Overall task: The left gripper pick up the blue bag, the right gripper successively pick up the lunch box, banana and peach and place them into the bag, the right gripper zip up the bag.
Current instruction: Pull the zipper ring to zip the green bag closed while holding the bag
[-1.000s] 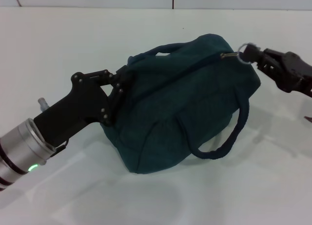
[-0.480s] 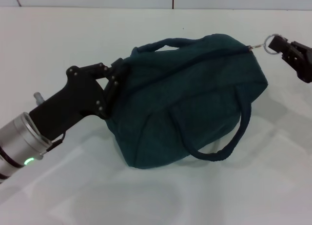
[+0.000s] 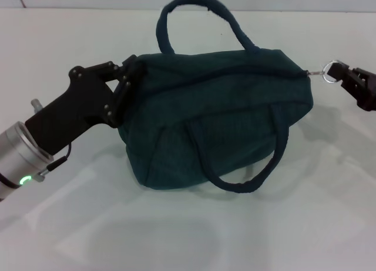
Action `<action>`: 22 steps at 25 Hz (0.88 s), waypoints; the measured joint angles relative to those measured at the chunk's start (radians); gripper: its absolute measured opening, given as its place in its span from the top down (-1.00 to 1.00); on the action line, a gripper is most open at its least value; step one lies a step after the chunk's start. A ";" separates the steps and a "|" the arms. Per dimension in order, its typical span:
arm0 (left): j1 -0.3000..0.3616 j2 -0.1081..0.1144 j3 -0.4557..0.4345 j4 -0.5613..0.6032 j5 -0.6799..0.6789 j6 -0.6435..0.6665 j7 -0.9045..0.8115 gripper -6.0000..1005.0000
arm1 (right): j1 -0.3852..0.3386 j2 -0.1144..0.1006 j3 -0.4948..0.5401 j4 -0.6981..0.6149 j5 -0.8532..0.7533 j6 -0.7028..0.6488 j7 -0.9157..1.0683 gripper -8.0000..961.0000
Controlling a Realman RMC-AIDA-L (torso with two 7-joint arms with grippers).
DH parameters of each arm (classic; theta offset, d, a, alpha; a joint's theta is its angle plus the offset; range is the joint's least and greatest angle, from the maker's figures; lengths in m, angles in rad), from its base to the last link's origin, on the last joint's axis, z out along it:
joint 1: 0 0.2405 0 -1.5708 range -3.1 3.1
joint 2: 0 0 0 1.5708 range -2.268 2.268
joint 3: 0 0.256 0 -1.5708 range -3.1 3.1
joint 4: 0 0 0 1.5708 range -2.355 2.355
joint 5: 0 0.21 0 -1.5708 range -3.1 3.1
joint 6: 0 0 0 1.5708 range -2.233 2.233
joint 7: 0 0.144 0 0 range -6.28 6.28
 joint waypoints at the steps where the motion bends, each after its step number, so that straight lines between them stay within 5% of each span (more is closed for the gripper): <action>1: -0.002 0.000 0.000 0.000 0.000 -0.001 -0.002 0.89 | -0.001 0.000 -0.001 0.000 -0.004 0.007 0.000 0.94; 14: -0.015 -0.016 -0.001 0.001 -0.002 -0.004 -0.007 0.89 | -0.001 0.007 0.013 -0.009 -0.021 -0.025 -0.020 0.94; 22: -0.011 -0.029 0.003 0.001 0.001 -0.002 -0.007 0.89 | -0.020 0.010 0.119 0.031 0.033 -0.125 -0.083 0.39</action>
